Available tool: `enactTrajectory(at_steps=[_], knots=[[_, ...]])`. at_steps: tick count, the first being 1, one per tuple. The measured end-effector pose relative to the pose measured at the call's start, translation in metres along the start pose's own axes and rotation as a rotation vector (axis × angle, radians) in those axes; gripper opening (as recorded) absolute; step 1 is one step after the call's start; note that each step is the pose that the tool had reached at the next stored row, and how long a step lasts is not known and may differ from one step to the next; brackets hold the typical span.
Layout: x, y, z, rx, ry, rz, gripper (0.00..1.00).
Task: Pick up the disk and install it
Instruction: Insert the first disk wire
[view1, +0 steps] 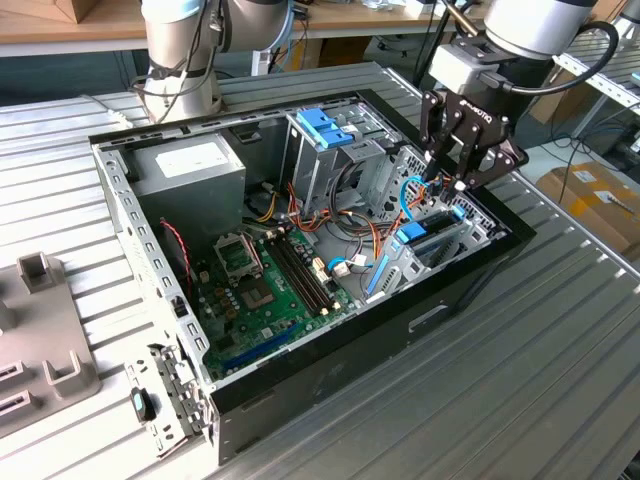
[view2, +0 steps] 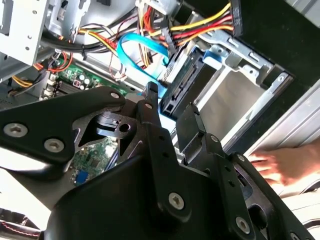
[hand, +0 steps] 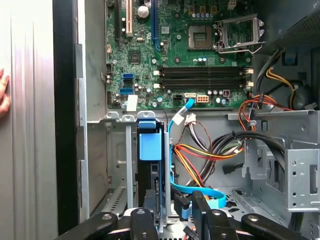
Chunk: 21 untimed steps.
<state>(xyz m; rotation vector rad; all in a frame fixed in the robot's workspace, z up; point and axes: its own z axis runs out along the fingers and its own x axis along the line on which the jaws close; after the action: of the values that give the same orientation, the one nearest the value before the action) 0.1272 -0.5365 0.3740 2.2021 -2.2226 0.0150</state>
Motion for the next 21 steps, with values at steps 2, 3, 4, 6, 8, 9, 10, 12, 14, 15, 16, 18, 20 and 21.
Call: enactTrajectory(at_steps=[2, 3, 4, 6, 8, 9, 10, 12, 14, 15, 16, 18, 20, 21], knots=[[-0.0007, -0.0034, 0.0007, 0.0, 0.0, 0.0, 0.42], [-0.0009, -0.0048, 0.0015, 0.0, -0.0003, 0.0, 0.42], [-0.0009, -0.0054, 0.0021, 0.0, -0.0002, 0.0, 0.42], [-0.0009, -0.0061, 0.0036, 0.0, 0.0005, 0.0, 0.42], [-0.001, -0.0062, 0.005, 0.0, 0.001, 0.0, 0.42], [-0.001, -0.0062, 0.0058, 0.0, 0.0013, 0.0, 0.42], [-0.001, -0.0062, 0.0058, 0.0, 0.0014, 0.0, 0.42], [-0.001, -0.0062, 0.0059, 0.0, 0.0013, 0.0, 0.42], [-0.001, -0.0062, 0.0059, 0.0, 0.0013, 0.0, 0.42], [-0.001, -0.0062, 0.0059, 0.0, 0.0013, 0.0, 0.42], [-0.001, -0.0062, 0.0059, 0.0, 0.0013, 0.0, 0.42], [-0.001, -0.0062, 0.006, 0.0, 0.0013, 0.0, 0.34], [-0.001, -0.0062, 0.006, 0.0, 0.0013, 0.0, 0.22], [-0.001, -0.0062, 0.006, 0.0, 0.0013, 0.0, 0.22]])
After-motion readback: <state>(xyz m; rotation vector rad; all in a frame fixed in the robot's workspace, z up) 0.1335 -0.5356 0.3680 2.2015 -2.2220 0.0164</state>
